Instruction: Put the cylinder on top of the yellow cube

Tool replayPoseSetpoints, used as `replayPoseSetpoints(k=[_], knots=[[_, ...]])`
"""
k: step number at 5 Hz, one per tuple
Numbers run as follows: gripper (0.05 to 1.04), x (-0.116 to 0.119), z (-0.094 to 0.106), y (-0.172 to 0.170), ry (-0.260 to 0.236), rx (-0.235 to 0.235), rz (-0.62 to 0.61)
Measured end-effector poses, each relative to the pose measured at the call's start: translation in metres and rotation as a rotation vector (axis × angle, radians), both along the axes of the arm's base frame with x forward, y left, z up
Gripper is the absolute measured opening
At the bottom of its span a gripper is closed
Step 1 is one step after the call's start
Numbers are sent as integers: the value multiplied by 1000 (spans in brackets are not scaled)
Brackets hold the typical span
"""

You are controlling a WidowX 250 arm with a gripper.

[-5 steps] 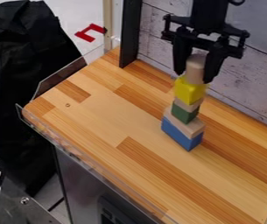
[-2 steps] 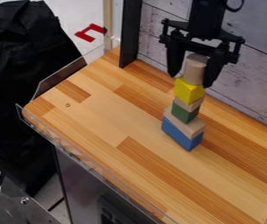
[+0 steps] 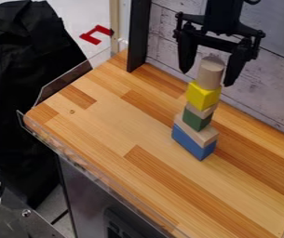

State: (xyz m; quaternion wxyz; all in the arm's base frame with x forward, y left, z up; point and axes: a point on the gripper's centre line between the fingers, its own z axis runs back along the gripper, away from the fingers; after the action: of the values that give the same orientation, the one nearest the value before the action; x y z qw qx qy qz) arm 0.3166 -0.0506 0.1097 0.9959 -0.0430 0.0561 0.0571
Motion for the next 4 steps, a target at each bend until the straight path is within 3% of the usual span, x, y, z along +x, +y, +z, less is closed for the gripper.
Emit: replayPoseSetpoints(k=[2,4], knots=[[1001,3,21,-2,-41,-1,-5],[1001,-11,55,-17,-103,-4,-72]])
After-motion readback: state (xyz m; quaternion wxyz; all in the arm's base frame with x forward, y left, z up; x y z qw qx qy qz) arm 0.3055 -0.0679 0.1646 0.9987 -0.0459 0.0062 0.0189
